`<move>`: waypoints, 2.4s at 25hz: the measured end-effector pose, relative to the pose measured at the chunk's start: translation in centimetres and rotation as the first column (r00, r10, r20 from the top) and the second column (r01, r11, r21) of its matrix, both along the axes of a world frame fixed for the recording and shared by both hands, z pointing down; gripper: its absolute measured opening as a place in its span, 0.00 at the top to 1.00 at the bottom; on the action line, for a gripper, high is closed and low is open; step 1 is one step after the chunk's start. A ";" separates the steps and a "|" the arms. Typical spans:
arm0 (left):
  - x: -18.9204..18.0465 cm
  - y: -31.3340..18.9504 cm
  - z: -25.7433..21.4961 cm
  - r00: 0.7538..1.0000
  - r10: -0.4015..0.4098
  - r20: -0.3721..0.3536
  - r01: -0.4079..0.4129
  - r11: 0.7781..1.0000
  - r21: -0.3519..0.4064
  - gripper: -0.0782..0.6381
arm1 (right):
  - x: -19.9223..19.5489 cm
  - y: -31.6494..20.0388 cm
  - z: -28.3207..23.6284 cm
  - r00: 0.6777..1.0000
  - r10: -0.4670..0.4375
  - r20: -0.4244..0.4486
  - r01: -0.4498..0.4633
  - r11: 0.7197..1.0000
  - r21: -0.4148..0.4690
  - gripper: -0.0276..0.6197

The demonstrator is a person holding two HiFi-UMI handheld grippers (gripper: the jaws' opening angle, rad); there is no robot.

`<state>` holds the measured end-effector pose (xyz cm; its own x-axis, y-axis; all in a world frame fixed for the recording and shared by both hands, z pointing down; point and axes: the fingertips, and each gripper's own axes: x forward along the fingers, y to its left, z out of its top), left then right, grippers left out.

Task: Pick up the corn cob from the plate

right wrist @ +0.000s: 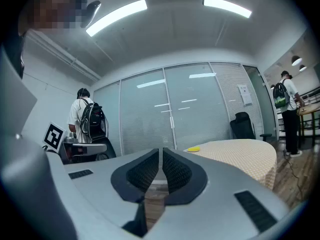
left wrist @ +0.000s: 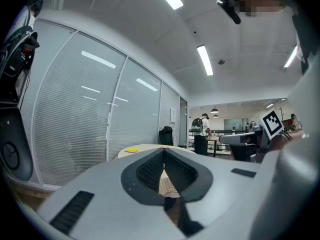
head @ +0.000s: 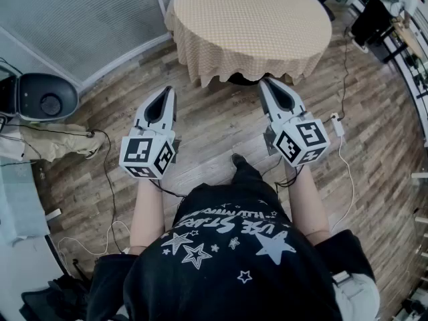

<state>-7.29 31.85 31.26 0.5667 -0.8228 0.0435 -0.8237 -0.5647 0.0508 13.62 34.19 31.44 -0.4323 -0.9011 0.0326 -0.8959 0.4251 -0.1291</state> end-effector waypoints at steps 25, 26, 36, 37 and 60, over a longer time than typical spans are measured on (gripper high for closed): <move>-5.1 1.5 2.0 0.999 0.054 0.004 -0.054 0.997 -0.051 0.88 | -5.4 1.6 1.2 1.000 -0.011 0.019 0.011 1.000 -0.019 0.89; -5.2 1.4 2.5 0.998 0.059 0.007 -0.058 0.996 -0.061 0.88 | -5.3 1.6 1.9 1.000 -0.008 0.021 0.009 0.999 -0.035 0.89; -3.2 -3.9 4.4 0.991 0.099 0.086 -0.094 0.994 -0.059 0.88 | -1.1 -6.2 4.6 0.998 0.025 0.061 -0.020 0.997 -0.073 0.89; -2.8 -4.7 4.3 0.990 0.103 0.095 -0.098 0.994 -0.050 0.88 | -0.7 -7.5 4.6 0.997 0.024 0.067 -0.019 0.997 -0.070 0.89; 4.0 -28.6 3.0 0.959 -0.239 0.154 0.226 0.969 0.097 0.88 | 5.7 -31.8 7.0 0.996 -0.082 0.022 0.083 0.996 -0.045 0.89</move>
<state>-3.28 3.28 34.27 0.3500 -0.9354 0.0499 -0.9261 -0.3535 -0.1314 19.28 2.41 38.48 -0.5060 -0.8602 0.0638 -0.8551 0.4906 -0.1680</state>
